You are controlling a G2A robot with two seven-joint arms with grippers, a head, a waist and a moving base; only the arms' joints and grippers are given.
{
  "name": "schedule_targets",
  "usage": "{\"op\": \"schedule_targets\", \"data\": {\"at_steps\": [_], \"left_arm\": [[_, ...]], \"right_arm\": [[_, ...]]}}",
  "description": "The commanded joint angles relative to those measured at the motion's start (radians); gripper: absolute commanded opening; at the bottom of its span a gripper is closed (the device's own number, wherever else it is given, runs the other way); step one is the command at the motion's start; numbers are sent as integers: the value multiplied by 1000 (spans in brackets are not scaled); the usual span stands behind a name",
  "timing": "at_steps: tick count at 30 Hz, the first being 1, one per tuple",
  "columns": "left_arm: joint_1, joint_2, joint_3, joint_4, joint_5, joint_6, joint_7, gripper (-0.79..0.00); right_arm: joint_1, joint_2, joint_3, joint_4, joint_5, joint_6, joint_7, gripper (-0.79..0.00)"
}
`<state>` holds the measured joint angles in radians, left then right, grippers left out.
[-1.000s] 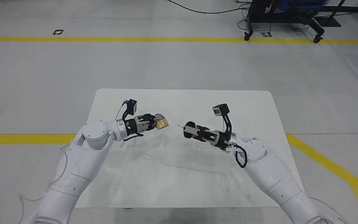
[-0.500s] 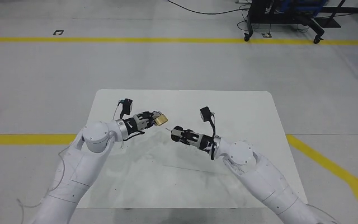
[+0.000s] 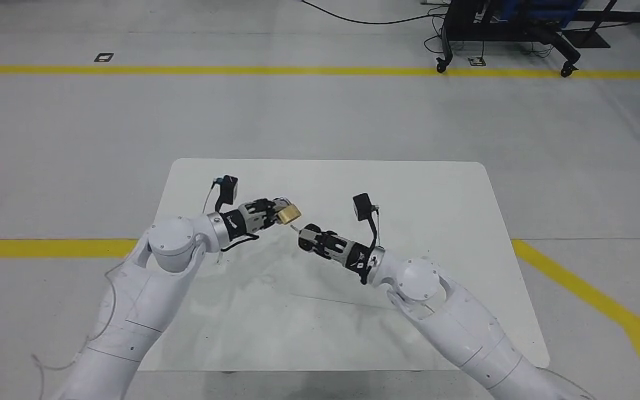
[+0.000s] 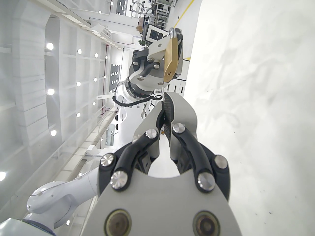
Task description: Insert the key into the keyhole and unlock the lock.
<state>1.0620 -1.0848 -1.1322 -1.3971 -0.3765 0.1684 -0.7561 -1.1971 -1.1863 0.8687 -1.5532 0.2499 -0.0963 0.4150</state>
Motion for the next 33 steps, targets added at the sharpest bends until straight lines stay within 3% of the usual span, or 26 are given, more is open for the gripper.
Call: {"op": "schedule_targets", "data": {"at_steps": [1,33], "left_arm": [[0,-1,3,0,3,2,2,-785],[0,-10,0,4,2,16,-7,-785]], "right_arm": [[2,-3,0,5,-3,-2,-4,-785],[4,-51,-11,20,-124,58,-173,-785]]}}
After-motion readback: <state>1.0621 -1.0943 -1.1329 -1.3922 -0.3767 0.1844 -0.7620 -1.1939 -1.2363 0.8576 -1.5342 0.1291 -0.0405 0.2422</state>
